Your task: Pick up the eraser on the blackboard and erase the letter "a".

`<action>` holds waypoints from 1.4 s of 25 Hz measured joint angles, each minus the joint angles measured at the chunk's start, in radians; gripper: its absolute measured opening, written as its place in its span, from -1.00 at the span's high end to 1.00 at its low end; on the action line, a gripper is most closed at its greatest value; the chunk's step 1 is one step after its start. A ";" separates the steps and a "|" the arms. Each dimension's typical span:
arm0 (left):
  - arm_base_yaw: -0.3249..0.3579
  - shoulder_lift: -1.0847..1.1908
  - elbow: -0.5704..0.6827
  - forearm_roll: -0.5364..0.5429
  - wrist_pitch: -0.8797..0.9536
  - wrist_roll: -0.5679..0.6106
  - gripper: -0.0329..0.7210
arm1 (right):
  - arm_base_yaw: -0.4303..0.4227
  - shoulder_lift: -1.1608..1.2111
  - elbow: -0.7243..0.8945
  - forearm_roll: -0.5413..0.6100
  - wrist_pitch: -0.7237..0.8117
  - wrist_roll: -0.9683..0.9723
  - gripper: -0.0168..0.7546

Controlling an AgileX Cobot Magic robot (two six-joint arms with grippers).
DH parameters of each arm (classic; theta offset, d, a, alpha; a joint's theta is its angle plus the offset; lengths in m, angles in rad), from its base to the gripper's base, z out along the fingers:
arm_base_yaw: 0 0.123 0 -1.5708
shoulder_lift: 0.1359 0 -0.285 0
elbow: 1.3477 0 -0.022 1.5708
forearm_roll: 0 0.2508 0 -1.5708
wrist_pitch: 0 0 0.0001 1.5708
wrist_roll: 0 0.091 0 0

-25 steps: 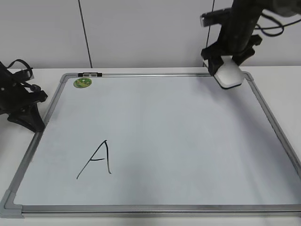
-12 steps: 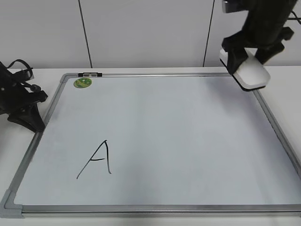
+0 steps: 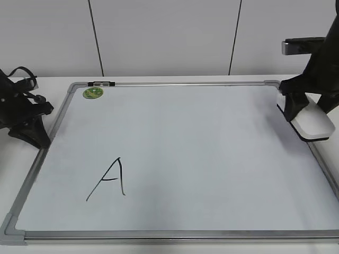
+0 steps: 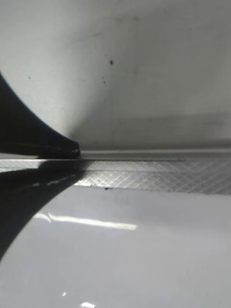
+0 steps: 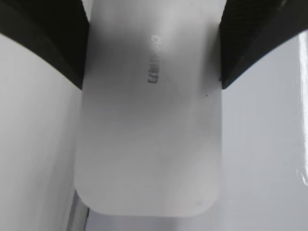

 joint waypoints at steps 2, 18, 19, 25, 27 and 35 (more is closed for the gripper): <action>0.000 0.000 0.000 0.000 0.000 0.000 0.83 | -0.004 0.000 0.016 0.002 -0.028 0.000 -0.42; 0.000 0.000 0.000 0.000 0.001 0.000 0.83 | -0.049 0.128 0.016 0.031 -0.134 0.004 -0.42; 0.000 0.000 0.000 0.000 0.001 0.000 0.83 | -0.049 0.137 0.011 0.031 -0.136 0.004 -0.42; 0.000 0.000 0.000 0.000 0.001 0.000 0.83 | -0.049 0.172 0.005 0.035 -0.146 0.004 -0.42; 0.000 0.000 0.000 0.000 0.001 0.000 0.83 | -0.049 0.172 0.005 0.035 -0.146 0.004 -0.44; 0.000 0.000 0.000 0.000 0.001 0.000 0.83 | -0.049 0.174 -0.117 0.041 -0.012 0.006 -0.74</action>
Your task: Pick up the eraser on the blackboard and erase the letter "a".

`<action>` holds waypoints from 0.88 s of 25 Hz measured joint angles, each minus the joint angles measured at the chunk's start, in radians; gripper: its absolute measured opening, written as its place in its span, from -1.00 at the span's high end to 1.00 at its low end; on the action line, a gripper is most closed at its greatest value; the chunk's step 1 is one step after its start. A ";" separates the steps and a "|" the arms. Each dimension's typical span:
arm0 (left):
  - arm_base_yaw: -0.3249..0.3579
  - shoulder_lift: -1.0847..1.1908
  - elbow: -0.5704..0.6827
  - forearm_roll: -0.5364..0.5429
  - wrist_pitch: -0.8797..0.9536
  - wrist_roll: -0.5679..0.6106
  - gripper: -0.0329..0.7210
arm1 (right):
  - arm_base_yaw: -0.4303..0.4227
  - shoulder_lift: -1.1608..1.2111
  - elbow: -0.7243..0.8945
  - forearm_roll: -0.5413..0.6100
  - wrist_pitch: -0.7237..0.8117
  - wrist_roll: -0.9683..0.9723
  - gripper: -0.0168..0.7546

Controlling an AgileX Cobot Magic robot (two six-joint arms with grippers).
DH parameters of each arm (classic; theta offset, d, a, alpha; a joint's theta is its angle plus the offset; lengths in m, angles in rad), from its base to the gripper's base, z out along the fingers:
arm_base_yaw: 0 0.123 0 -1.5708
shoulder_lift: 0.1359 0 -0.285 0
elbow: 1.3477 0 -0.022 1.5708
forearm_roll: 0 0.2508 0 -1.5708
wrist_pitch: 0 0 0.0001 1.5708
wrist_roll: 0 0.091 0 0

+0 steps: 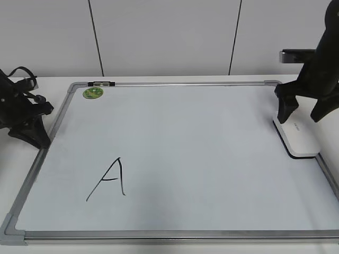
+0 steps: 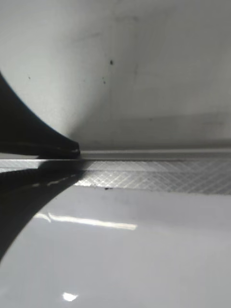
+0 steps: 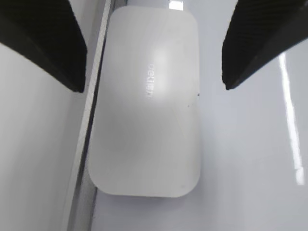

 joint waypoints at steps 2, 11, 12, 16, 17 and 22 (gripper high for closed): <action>0.000 0.000 0.000 0.000 0.000 0.000 0.81 | 0.000 0.000 -0.056 -0.006 0.063 0.000 -0.74; 0.000 0.000 -0.128 0.003 0.073 -0.005 -0.08 | 0.000 0.000 -0.186 -0.007 0.105 -0.014 -0.73; 0.000 -0.004 -0.148 0.003 0.089 -0.009 -0.17 | 0.000 0.000 -0.190 -0.003 0.106 -0.014 -0.72; 0.000 -0.064 -0.204 0.003 0.113 -0.039 -0.29 | 0.000 -0.047 -0.192 0.039 0.107 -0.014 -0.67; -0.002 -0.092 -0.203 0.008 0.116 -0.050 -0.30 | 0.000 -0.073 -0.192 0.051 0.107 -0.014 -0.67; -0.046 -0.253 -0.201 0.079 0.132 -0.091 -0.30 | 0.000 -0.240 -0.130 0.069 0.112 -0.028 -0.63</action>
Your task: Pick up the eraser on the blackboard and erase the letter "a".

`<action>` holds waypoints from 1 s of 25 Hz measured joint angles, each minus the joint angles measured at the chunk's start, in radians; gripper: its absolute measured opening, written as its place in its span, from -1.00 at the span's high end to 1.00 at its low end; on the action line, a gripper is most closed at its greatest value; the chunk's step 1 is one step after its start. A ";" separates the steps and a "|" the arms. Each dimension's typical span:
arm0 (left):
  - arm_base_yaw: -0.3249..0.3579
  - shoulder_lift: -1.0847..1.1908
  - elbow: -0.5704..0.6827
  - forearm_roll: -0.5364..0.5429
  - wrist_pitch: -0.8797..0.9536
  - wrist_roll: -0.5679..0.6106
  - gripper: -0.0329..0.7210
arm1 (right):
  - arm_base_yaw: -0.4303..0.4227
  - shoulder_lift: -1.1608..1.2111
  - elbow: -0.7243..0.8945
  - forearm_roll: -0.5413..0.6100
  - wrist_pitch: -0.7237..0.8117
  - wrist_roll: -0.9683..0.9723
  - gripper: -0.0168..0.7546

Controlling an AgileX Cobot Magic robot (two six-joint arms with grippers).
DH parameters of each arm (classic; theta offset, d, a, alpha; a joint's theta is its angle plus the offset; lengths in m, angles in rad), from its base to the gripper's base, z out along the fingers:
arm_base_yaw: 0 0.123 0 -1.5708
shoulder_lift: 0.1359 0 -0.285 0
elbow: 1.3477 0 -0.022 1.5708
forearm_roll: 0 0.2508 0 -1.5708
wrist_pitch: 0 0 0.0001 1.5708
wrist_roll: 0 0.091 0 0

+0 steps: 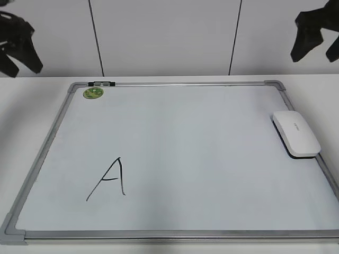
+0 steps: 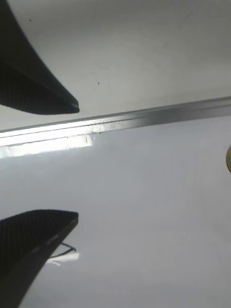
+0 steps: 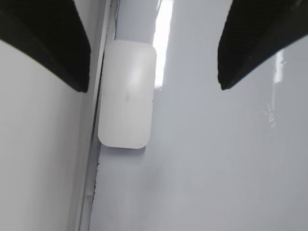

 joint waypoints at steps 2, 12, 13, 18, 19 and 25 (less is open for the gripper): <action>-0.031 -0.094 0.028 0.018 0.004 -0.005 -0.30 | 0.000 -0.081 0.052 0.000 0.003 -0.004 -0.62; -0.103 -0.585 0.336 0.098 0.023 -0.046 -0.30 | 0.000 -0.513 0.314 -0.006 0.021 -0.006 -0.59; -0.103 -0.637 0.377 0.107 0.023 -0.046 -0.31 | 0.000 -0.568 0.342 -0.006 0.021 -0.007 -0.59; -0.103 -0.896 0.574 0.124 0.033 -0.049 -0.31 | 0.000 -0.785 0.434 -0.006 0.027 -0.009 -0.59; -0.103 -0.940 0.605 0.124 0.033 -0.049 -0.31 | 0.000 -0.824 0.449 -0.006 0.027 -0.009 -0.59; -0.103 -1.242 0.800 0.124 0.037 -0.050 -0.31 | 0.000 -1.080 0.579 0.000 0.033 0.012 -0.59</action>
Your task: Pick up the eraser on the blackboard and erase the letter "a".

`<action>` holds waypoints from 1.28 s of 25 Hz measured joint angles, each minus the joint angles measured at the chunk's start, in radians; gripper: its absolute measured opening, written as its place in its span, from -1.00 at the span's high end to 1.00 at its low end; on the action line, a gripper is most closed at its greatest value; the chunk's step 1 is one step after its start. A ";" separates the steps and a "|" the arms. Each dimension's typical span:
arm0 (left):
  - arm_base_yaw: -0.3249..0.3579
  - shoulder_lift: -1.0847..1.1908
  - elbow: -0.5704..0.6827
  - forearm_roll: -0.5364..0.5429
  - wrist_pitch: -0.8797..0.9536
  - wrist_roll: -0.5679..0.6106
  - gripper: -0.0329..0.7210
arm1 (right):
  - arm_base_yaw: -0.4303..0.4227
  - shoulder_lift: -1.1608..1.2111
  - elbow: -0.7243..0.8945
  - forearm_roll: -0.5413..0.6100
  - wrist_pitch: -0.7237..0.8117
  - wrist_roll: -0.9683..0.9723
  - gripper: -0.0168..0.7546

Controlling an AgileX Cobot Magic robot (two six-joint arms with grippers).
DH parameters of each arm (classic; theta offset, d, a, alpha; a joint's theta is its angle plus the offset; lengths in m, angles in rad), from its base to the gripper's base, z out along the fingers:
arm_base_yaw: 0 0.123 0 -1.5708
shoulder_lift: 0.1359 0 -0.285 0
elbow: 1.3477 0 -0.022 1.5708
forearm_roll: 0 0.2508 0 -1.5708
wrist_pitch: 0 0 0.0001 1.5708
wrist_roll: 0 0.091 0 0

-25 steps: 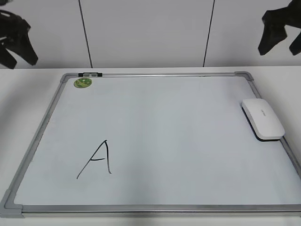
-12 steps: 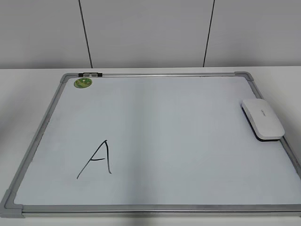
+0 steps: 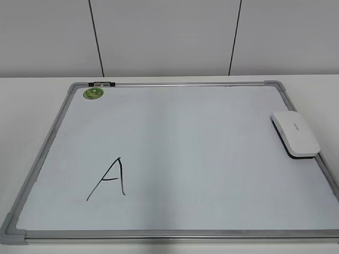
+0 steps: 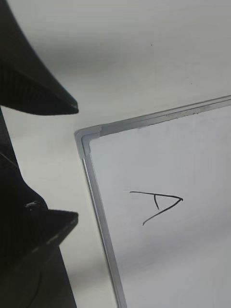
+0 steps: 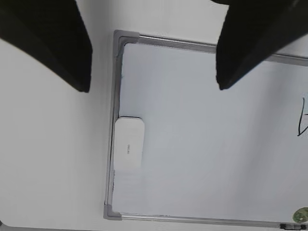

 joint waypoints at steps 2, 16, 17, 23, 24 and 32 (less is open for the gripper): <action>0.000 -0.093 0.051 0.000 0.006 0.000 -0.31 | 0.000 -0.085 0.057 0.000 0.002 0.002 -0.59; 0.000 -0.379 0.318 0.090 0.014 0.000 -0.31 | 0.000 -0.471 0.419 -0.086 0.013 0.013 -0.58; 0.000 -0.379 0.332 0.090 0.014 -0.001 -0.31 | 0.000 -0.474 0.451 -0.086 0.013 0.013 -0.58; 0.000 -0.380 0.394 0.090 0.014 -0.001 -0.31 | 0.000 -0.476 0.616 -0.086 0.013 0.013 -0.57; 0.000 -0.380 0.403 0.092 0.009 -0.001 -0.31 | 0.000 -0.476 0.638 -0.086 0.013 0.013 -0.57; 0.000 -0.380 0.447 0.120 -0.067 -0.002 -0.31 | 0.000 -0.476 0.703 -0.086 -0.005 0.015 -0.57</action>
